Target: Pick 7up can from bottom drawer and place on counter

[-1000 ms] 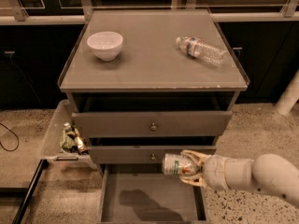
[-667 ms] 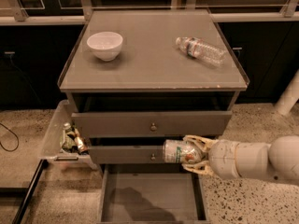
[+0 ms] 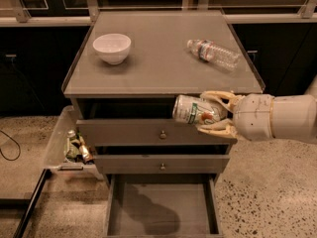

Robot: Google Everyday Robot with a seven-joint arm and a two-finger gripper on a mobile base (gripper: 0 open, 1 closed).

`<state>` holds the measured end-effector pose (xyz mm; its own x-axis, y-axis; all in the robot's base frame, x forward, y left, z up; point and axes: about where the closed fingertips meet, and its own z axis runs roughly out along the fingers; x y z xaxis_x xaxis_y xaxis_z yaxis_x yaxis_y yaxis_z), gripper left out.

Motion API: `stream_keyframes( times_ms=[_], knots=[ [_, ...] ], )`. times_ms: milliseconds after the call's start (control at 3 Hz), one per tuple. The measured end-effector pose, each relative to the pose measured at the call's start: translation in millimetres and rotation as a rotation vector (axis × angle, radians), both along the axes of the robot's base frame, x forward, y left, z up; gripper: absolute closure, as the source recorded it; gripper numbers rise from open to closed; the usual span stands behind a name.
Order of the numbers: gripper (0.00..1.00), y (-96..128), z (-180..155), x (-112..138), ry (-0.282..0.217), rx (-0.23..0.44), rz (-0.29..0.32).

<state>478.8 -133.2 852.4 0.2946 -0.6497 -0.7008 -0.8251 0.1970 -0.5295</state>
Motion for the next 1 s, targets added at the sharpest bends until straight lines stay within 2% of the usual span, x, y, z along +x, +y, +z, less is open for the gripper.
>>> stream_keyframes(
  times_ms=[333, 667, 1000],
  knots=[
    [1.00, 0.2, 0.2, 0.1, 0.000, -0.001, 0.000],
    [1.00, 13.7, 18.0, 3.8, -0.027, -0.044, 0.029],
    [1.00, 28.0, 46.3, 24.5, -0.057, -0.106, 0.054]
  ],
)
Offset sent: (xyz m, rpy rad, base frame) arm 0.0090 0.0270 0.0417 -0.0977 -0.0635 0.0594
